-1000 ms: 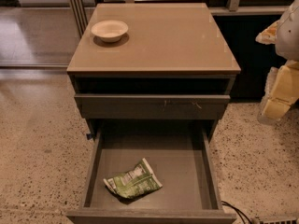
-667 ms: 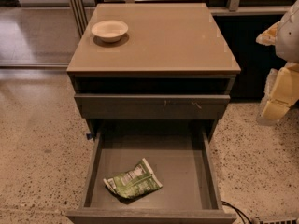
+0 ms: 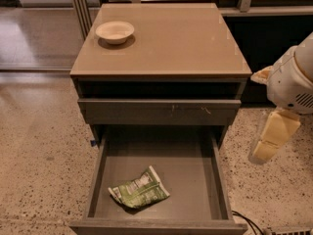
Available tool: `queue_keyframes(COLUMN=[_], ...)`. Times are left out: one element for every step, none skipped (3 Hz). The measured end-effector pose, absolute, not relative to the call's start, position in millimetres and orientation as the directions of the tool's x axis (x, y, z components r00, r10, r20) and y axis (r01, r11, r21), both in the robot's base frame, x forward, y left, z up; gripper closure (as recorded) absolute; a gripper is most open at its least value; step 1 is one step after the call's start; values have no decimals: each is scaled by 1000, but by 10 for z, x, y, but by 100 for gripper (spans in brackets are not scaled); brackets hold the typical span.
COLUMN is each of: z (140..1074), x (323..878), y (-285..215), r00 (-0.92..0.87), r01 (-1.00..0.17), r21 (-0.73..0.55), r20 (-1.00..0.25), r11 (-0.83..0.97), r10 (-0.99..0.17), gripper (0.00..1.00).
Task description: Pick green jalapeno chip bag from middle drawer and place on counter
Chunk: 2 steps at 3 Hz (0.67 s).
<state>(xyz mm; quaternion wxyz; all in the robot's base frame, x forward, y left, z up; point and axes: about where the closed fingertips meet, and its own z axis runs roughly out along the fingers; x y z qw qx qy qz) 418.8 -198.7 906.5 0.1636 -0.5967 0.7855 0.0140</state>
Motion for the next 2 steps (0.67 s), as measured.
queue_keyframes(z=[8593,8128], x=[4108,4055], y=[-1787,-1560], r00=[-227,-227], r01=[-955,-961], r21=[-122,-83], r20=[-285,-299], r11=[271,262], r10=[-931,-927], gripper=[0,0])
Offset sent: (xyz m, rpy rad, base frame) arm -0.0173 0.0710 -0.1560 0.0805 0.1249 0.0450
